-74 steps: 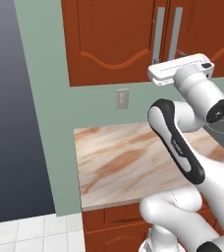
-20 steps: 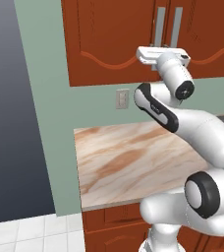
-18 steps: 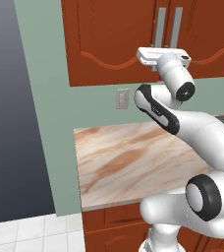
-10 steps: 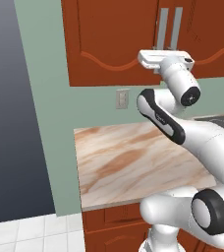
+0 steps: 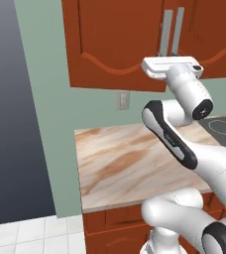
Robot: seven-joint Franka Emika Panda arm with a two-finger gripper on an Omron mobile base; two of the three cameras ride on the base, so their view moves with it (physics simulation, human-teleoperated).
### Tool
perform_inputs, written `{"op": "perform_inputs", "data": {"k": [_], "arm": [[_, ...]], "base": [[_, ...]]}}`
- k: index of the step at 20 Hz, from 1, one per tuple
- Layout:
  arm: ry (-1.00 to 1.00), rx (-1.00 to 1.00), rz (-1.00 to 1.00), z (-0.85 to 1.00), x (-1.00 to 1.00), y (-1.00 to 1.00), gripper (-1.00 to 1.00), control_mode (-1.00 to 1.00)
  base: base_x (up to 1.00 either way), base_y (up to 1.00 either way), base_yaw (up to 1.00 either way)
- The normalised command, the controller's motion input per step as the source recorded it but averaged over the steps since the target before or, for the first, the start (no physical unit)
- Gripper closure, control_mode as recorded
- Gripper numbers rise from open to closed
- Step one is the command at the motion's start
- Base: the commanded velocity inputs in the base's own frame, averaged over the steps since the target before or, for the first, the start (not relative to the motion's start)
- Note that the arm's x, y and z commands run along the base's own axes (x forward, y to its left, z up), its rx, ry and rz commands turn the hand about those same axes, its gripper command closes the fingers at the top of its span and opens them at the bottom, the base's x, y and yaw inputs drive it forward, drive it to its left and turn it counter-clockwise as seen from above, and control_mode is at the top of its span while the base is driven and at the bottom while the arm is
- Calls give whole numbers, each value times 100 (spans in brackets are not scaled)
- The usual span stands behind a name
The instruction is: Get the candle and the wine from the cabinet and move them to the dining counter.
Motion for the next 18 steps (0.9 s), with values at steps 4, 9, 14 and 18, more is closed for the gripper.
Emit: {"op": "perform_inputs", "data": {"k": [4,9,14,18], "arm": [[0,-2,3,0,-66,55,100,-100],[0,-3,2,0,-68,66,100,-100],[0,-6,4,0,-79,88,100,-100],[1,-7,5,0,-80,95,100,-100]], "base": [[0,0,0],[0,0,0],[0,0,0],[0,0,0]]}}
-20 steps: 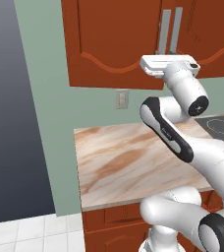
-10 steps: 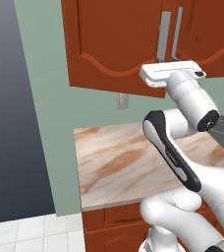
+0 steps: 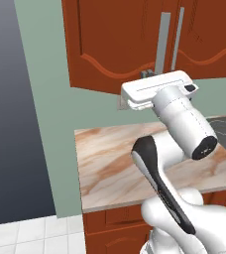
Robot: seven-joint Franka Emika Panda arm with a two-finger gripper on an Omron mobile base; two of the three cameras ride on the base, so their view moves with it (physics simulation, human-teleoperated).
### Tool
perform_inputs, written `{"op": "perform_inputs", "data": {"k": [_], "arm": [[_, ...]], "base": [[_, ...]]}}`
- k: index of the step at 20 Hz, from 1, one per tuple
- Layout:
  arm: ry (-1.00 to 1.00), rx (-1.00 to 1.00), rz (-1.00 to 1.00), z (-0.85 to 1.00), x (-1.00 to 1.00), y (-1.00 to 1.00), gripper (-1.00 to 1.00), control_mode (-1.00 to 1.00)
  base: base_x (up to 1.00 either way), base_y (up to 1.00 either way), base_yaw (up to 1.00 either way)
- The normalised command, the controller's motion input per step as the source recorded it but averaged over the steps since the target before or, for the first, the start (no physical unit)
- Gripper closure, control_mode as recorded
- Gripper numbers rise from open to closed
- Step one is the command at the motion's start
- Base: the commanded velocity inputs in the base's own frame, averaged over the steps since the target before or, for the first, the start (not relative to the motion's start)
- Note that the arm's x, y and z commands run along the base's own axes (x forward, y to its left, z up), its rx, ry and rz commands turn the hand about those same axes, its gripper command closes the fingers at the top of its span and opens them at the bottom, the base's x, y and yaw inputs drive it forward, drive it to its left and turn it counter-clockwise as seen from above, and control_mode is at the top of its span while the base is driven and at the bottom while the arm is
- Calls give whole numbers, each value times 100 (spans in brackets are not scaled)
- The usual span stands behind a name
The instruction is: Get the candle and the wine from the cabinet and move them to the dining counter.
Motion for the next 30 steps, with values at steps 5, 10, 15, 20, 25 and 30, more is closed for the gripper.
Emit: {"op": "perform_inputs", "data": {"k": [5,10,15,20,25,30], "arm": [[1,-6,5,0,-66,87,100,-100],[-1,0,9,0,-34,-18,100,-100],[-2,0,12,1,-4,-94,100,-100],[-1,0,16,3,2,-100,100,-100],[0,0,22,9,37,-84,100,-100],[2,0,22,25,44,-47,100,-100]], "base": [[0,0,0],[0,0,0],[0,0,0],[0,0,0],[0,0,0],[0,0,0]]}}
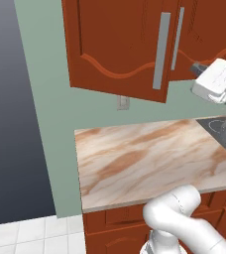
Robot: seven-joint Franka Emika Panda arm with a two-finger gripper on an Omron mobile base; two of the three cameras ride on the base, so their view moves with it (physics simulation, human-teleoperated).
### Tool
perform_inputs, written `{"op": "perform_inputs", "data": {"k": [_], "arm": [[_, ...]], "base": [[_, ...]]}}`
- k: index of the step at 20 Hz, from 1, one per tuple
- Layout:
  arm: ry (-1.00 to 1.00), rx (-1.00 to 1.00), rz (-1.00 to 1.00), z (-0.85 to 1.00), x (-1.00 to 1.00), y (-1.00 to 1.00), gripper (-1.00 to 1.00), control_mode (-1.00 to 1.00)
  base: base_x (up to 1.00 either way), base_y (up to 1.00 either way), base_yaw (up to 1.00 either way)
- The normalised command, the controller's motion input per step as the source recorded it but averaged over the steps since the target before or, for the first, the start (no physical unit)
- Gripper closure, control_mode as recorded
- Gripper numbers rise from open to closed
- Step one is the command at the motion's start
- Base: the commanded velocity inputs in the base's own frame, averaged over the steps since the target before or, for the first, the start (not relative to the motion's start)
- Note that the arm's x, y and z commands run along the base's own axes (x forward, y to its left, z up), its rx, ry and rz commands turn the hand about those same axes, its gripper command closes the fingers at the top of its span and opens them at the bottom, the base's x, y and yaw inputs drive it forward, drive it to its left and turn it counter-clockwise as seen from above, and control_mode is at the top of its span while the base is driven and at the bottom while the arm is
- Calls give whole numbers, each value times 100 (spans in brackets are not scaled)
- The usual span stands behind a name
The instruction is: Get the candle and the wine from the cabinet and move them to the dining counter.
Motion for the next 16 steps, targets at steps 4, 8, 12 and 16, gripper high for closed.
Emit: {"op": "perform_inputs", "data": {"k": [4,8,12,16], "arm": [[1,0,22,4,24,-41,100,-100],[0,-1,26,0,17,-45,-100,-100],[0,-5,21,0,36,-10,-100,-100],[0,-6,15,0,52,0,-100,-100]], "base": [[0,0,0],[0,0,0],[0,0,0],[0,0,0]]}}
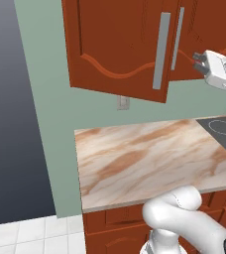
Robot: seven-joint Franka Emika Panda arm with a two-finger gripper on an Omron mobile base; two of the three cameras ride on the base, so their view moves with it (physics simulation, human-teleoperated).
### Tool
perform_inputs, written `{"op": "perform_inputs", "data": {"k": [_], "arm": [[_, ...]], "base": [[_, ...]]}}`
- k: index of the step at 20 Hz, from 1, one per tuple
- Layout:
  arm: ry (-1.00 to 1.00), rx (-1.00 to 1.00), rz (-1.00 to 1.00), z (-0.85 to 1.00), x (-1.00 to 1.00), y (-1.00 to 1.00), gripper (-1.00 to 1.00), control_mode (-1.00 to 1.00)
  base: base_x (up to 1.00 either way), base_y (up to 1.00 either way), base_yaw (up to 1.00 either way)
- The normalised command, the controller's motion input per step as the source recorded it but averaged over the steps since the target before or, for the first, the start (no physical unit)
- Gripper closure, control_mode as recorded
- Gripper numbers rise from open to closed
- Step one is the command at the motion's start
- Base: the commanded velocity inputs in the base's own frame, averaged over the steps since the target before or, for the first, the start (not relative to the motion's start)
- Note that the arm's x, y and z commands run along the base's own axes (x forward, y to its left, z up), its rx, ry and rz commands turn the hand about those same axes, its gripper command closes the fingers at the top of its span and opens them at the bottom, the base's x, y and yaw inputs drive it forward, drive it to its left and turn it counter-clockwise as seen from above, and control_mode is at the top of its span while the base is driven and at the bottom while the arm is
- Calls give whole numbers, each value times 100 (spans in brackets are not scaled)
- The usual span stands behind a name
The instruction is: Get the candle and the wine from the cabinet and move them to the dining counter.
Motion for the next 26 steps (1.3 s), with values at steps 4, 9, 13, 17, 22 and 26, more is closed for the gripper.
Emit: {"op": "perform_inputs", "data": {"k": [4,9,13,17,22,26], "arm": [[1,-11,16,-1,50,0,-100,-100],[2,-12,25,-13,28,1,-100,-100],[4,-12,17,-17,18,24,-100,-100],[0,-8,1,-8,3,67,-100,-100],[0,-6,0,-1,6,71,-100,-100],[2,-3,0,-1,0,63,-100,-100]], "base": [[0,0,0],[0,0,0],[0,0,0],[0,0,0],[0,0,0],[0,0,0]]}}
